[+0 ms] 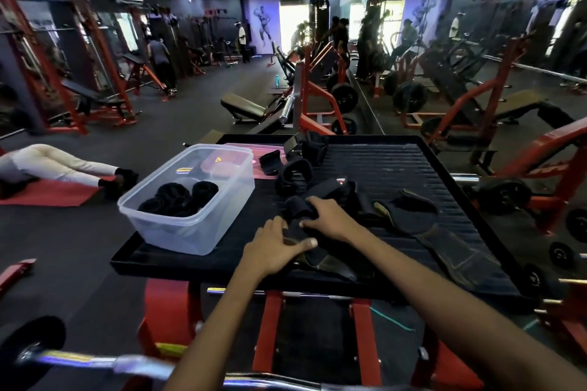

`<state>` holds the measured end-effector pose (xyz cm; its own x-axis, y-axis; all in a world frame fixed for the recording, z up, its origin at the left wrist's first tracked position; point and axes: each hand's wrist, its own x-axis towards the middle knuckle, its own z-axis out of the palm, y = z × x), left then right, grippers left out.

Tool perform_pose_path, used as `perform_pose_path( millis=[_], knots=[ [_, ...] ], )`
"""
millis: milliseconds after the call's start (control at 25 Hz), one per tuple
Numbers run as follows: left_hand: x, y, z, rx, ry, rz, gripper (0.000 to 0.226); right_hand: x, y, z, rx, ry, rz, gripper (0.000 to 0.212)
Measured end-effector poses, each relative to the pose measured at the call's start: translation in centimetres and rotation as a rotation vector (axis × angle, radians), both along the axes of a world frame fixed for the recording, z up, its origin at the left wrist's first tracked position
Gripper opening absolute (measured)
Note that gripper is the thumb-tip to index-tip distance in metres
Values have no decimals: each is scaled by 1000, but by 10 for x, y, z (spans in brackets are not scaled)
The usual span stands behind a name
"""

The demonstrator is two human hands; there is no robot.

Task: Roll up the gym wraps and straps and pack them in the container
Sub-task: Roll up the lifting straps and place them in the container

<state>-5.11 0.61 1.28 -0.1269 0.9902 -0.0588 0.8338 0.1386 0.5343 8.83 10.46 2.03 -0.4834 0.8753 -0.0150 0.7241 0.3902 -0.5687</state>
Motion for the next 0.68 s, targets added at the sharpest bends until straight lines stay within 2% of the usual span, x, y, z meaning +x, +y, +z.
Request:
perform_pose_path(
  millis=[80,160,240,320,400,480,560,640,680],
  knots=[
    [-3,-4,3,26,-79,9,51,-9,0,5,16,181,-113,24],
    [-7,-3,4,172,-165,88,43,-16,-5,9,22,375,-253,12],
    [-8,-1,4,330,-264,224,40,-17,-6,11,-101,420,-322,18],
    [-6,1,2,319,-318,328,48,-15,-2,11,-197,350,-282,19],
    [-2,1,-4,193,-214,329,49,-13,2,14,-168,289,-267,17],
    [0,2,-10,166,-23,236,42,-17,4,24,-55,334,-280,18],
    [-2,3,-13,186,86,181,43,-19,7,39,-55,602,-392,13],
    [-4,6,-14,205,43,201,44,-14,15,55,-204,938,-517,9],
    [-4,7,-12,220,-15,235,43,-8,21,59,-250,1030,-564,6]
  ],
)
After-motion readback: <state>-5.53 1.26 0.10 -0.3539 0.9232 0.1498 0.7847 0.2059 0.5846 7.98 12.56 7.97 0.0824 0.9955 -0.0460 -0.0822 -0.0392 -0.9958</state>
